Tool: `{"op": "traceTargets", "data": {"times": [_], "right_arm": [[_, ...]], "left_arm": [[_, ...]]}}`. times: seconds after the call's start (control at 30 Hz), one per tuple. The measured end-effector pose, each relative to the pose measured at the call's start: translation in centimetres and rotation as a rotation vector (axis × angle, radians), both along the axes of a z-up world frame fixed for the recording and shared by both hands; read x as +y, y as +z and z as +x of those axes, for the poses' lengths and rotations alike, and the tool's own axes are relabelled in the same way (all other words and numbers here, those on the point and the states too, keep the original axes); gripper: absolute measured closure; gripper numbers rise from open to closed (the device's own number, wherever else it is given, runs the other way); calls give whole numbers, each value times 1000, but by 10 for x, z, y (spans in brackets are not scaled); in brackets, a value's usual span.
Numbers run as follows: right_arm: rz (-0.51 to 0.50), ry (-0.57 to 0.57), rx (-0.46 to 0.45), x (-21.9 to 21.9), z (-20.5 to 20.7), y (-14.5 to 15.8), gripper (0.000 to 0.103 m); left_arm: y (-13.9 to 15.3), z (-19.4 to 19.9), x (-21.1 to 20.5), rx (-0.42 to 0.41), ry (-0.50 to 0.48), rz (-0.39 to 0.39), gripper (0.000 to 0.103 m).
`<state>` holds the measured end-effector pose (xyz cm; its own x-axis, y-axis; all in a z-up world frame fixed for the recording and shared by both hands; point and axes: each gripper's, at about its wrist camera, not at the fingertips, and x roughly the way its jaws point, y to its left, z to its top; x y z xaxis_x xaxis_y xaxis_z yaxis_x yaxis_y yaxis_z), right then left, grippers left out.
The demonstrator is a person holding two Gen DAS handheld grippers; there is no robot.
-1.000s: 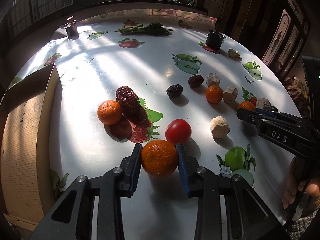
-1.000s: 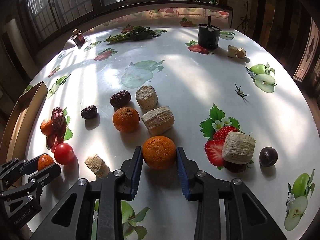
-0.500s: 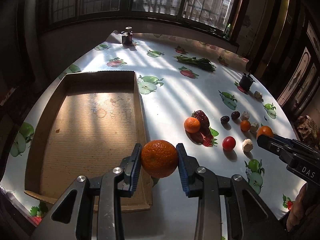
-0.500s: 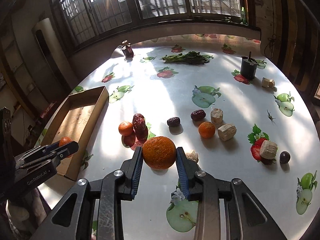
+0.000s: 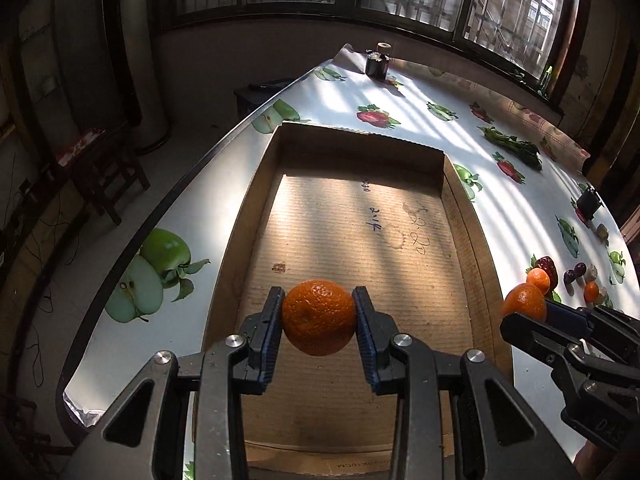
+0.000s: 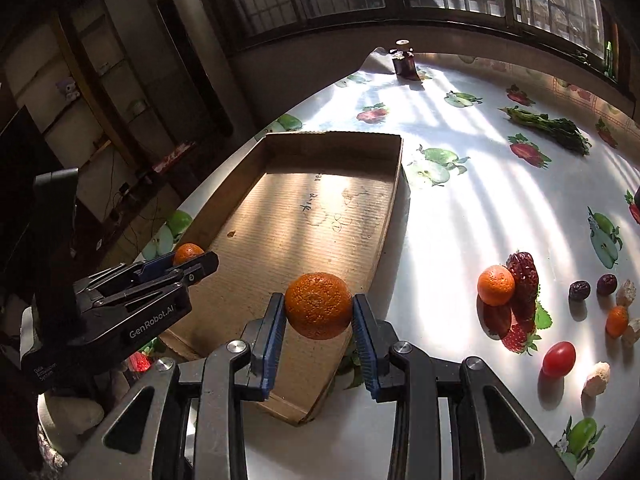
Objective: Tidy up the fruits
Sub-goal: 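Carry both held oranges over the cardboard box, then lower and open both grippers to drop the oranges into the box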
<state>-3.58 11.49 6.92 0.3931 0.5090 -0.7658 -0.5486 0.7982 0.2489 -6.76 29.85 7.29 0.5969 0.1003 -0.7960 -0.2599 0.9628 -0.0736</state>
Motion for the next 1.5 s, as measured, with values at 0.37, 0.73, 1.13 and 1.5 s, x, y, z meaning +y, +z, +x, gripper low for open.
{"op": "traceTargets", "data": {"times": [0.37,0.73,1.13,1.5], "right_arm": [[21,-68,124,51,120,-22,67],[-64,-92,138,70,156,-48,67],[-94,-92,117,75,154,-50,65],[23,-132,52,39,132,-15,50]], "left_arm": [[-19,120,38,84,26,4,70],[-51,149,46,137,24,-27,69],[-49,150,43,111,16,-26,53],[12,102,34,-20,74,-17,34]]}}
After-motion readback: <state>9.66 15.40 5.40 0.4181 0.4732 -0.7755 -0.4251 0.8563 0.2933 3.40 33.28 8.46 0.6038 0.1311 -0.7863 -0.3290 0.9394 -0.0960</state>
